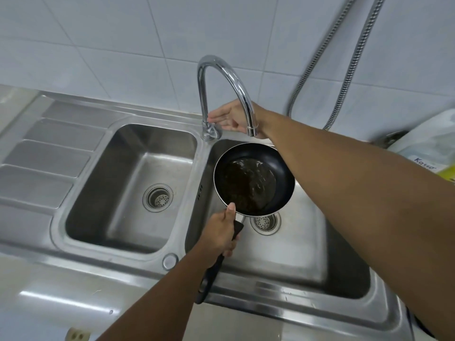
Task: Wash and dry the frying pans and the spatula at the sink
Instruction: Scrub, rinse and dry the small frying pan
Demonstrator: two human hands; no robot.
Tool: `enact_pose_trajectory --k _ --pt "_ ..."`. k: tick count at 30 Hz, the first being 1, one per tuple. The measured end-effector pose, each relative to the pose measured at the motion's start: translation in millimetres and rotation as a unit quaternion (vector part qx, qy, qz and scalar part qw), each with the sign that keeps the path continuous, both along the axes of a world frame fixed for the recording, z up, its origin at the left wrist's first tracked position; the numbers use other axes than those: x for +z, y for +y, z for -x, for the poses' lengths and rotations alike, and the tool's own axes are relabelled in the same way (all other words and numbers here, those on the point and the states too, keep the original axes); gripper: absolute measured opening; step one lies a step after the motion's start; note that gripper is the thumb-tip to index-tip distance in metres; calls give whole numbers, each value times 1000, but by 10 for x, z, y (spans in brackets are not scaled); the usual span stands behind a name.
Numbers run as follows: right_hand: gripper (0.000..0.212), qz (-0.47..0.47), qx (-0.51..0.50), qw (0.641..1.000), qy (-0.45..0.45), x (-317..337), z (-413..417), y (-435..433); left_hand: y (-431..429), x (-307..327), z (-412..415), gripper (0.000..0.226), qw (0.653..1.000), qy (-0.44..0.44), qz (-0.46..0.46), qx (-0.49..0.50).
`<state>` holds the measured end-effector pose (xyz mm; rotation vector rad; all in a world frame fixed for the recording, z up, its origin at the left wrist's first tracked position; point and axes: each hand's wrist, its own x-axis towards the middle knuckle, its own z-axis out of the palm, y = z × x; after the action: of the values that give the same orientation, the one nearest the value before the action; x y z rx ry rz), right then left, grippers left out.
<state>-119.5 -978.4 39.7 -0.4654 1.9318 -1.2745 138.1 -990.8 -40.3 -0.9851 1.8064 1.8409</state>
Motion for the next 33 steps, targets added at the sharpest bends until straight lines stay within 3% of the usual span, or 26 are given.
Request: enact_pose_trajectory --k 11,15,17,19,21,24,26,28,33 --pt "42 6 9 998 -63 169 -215 -9 29 39 -21 50 1000 14 3 -9" --pt "33 56 -142 986 -71 6 -161 112 7 55 -31 51 999 24 10 -18" --pt "29 43 -232 972 -5 -158 -194 267 -9 57 -25 50 999 30 24 -24" --pt "24 -23 -262 956 127 -271 -372 466 -28 66 -4 51 998 34 39 -28" --pt "34 -39 -275 933 228 -398 -694 669 -37 88 18 51 997 41 50 -35" --pt "42 -6 -194 928 318 -640 -1203 946 -32 140 41 44 996 53 55 -37" --pt "46 -20 -28 958 284 -807 -1397 1043 -27 172 74 45 995 57 77 -39" --pt "52 -82 63 960 259 -933 -1351 1096 -13 203 114 47 991 61 105 -50" --pt "66 -232 20 941 244 -931 -1159 1178 69 277 83 51 985 82 140 -63"
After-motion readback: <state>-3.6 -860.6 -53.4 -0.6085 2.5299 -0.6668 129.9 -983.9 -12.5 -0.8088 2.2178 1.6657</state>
